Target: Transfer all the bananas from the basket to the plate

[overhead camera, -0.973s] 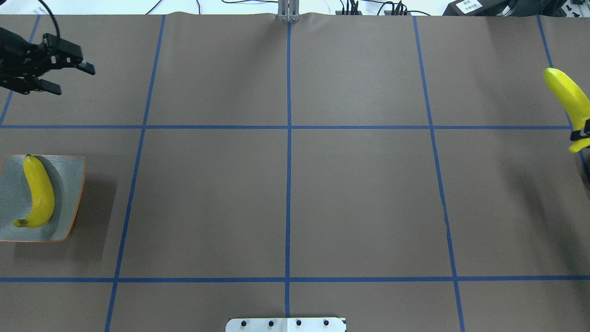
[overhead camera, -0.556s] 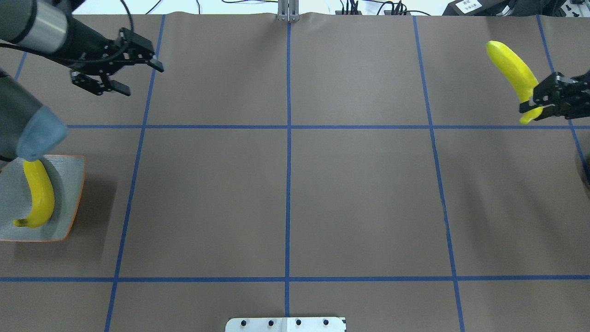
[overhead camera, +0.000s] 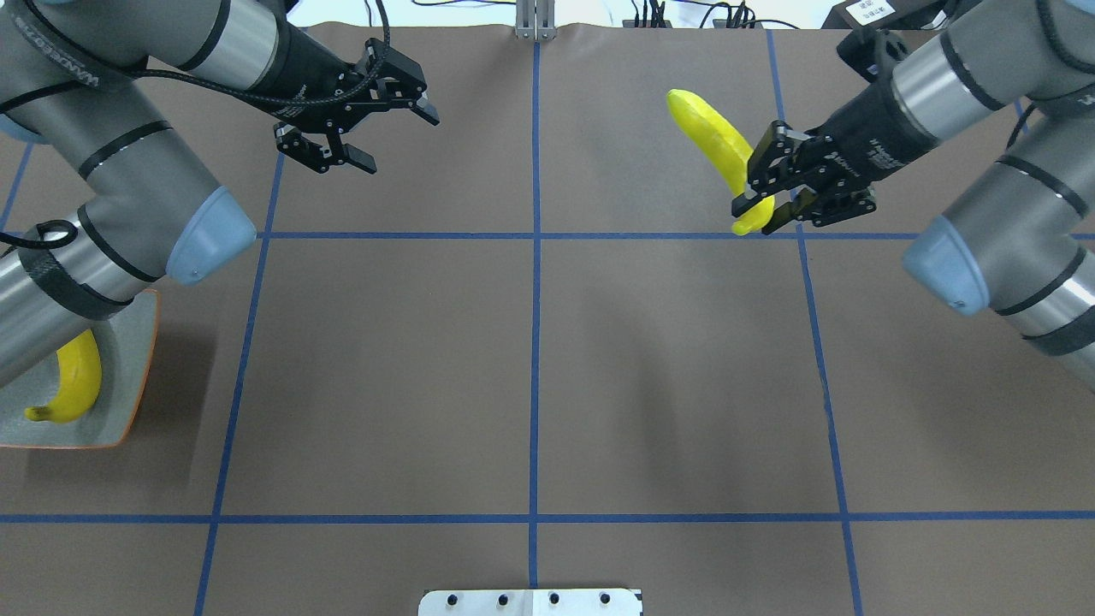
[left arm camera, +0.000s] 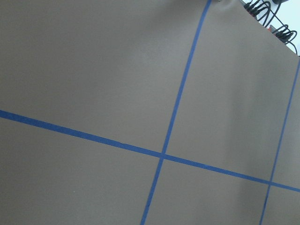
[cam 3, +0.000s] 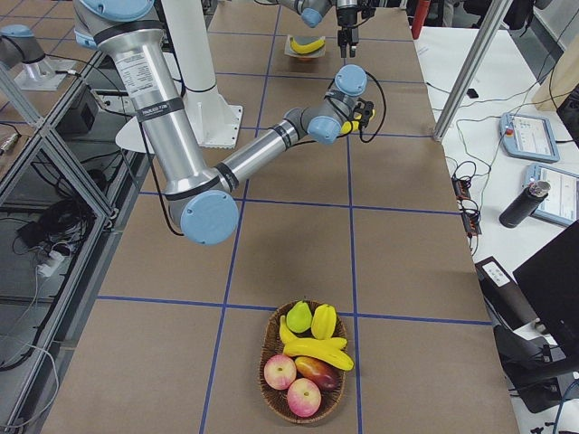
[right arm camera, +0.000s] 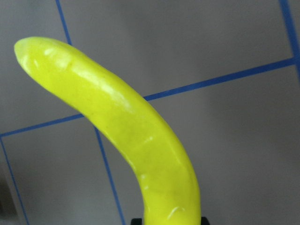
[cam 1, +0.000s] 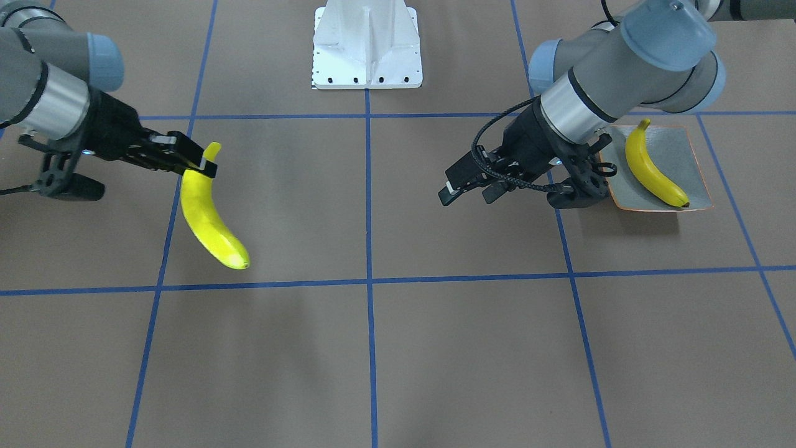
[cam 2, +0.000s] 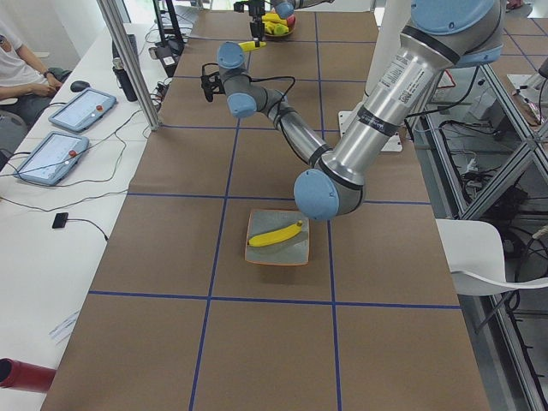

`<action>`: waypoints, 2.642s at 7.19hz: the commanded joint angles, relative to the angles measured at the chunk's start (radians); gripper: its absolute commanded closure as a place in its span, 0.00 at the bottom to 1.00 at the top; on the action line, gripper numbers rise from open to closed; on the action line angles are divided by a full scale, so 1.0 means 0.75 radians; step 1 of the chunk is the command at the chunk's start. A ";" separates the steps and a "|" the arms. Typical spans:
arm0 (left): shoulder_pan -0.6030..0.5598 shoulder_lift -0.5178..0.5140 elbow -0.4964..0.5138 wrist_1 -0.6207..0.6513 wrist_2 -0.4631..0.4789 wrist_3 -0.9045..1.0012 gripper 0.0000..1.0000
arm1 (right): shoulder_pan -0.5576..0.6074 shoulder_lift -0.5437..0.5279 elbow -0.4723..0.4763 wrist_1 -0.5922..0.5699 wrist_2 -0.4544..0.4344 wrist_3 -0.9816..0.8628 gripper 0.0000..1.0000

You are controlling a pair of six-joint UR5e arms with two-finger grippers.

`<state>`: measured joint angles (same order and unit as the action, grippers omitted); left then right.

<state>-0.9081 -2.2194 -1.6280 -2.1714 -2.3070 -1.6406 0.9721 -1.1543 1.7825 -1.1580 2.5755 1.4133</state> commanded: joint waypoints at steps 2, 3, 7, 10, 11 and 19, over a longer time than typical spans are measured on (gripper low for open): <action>0.139 -0.119 0.039 -0.118 0.249 -0.207 0.00 | -0.116 0.146 -0.045 0.000 -0.012 0.181 1.00; 0.171 -0.141 0.064 -0.154 0.320 -0.244 0.00 | -0.163 0.191 -0.059 0.006 -0.079 0.238 1.00; 0.219 -0.191 0.111 -0.193 0.397 -0.379 0.00 | -0.231 0.287 -0.059 0.014 -0.217 0.359 1.00; 0.219 -0.191 0.111 -0.203 0.399 -0.424 0.01 | -0.226 0.291 -0.061 0.141 -0.266 0.563 1.00; 0.219 -0.193 0.111 -0.205 0.405 -0.424 0.01 | -0.224 0.291 -0.061 0.159 -0.266 0.608 1.00; 0.227 -0.197 0.113 -0.242 0.438 -0.445 0.08 | -0.226 0.263 -0.055 0.431 -0.258 0.795 1.00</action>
<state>-0.7389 -2.3666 -1.5432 -2.3531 -1.9789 -1.9731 0.8023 -0.9487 1.7409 -0.8676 2.3809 1.9885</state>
